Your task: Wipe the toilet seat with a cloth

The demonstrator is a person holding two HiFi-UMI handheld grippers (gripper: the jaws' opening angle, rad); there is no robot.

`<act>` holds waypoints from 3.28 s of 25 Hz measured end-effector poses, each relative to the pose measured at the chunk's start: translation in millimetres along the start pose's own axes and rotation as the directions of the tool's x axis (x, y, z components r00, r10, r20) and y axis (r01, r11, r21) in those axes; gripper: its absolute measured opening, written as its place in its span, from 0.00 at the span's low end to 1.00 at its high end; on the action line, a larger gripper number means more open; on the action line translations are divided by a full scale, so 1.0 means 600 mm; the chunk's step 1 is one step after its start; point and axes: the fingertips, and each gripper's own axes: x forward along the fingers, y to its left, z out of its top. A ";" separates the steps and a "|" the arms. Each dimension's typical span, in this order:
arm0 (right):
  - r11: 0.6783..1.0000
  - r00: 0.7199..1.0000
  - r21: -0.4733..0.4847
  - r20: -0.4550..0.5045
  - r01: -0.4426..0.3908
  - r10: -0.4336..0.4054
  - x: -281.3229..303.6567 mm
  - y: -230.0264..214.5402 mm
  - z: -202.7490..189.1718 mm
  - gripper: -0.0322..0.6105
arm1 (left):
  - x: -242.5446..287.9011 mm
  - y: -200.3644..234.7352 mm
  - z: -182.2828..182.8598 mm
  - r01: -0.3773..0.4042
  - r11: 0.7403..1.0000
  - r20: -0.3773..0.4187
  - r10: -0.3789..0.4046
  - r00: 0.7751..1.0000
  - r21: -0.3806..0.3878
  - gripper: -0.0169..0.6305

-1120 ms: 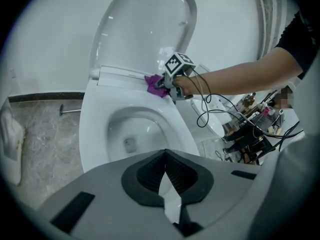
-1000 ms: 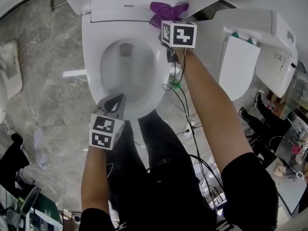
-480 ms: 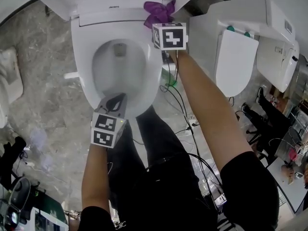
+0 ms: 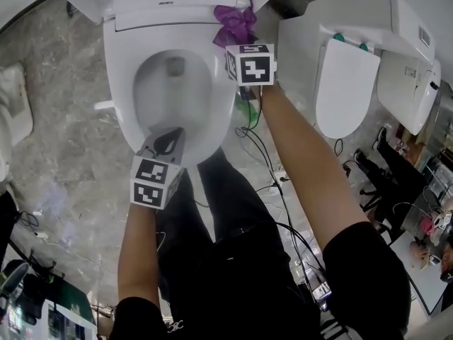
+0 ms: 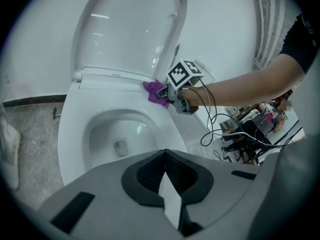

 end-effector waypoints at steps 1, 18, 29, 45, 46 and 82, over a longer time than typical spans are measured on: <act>1.000 1.000 -0.005 -0.002 -0.001 0.000 -0.005 0.002 -0.006 0.18 | -0.002 -0.001 -0.001 -0.001 1.000 0.002 0.001 1.000 -0.004 0.03; 0.993 0.998 -0.122 -0.054 0.004 -0.011 -0.061 0.043 -0.103 0.18 | -0.013 -0.018 -0.030 0.001 0.998 0.029 0.000 1.000 -0.057 0.03; 0.993 0.997 -0.120 -0.075 -0.002 -0.007 -0.098 0.069 -0.147 0.18 | -0.023 -0.016 -0.041 -0.004 0.998 0.028 0.006 1.000 -0.067 0.03; 0.966 0.990 -0.237 -0.121 -0.099 0.072 -0.137 0.108 -0.208 0.18 | -0.030 0.003 -0.054 -0.021 0.995 0.029 0.024 0.999 -0.100 0.03; 0.967 0.990 -0.235 -0.124 -0.100 0.072 -0.138 0.109 -0.210 0.18 | -0.029 0.004 -0.055 -0.021 0.995 0.029 0.024 0.999 -0.102 0.03; 0.849 0.890 -0.347 -0.368 -0.399 0.268 -0.237 0.288 -0.370 0.18 | -0.065 0.041 -0.104 -0.065 0.971 0.057 0.080 0.995 -0.229 0.03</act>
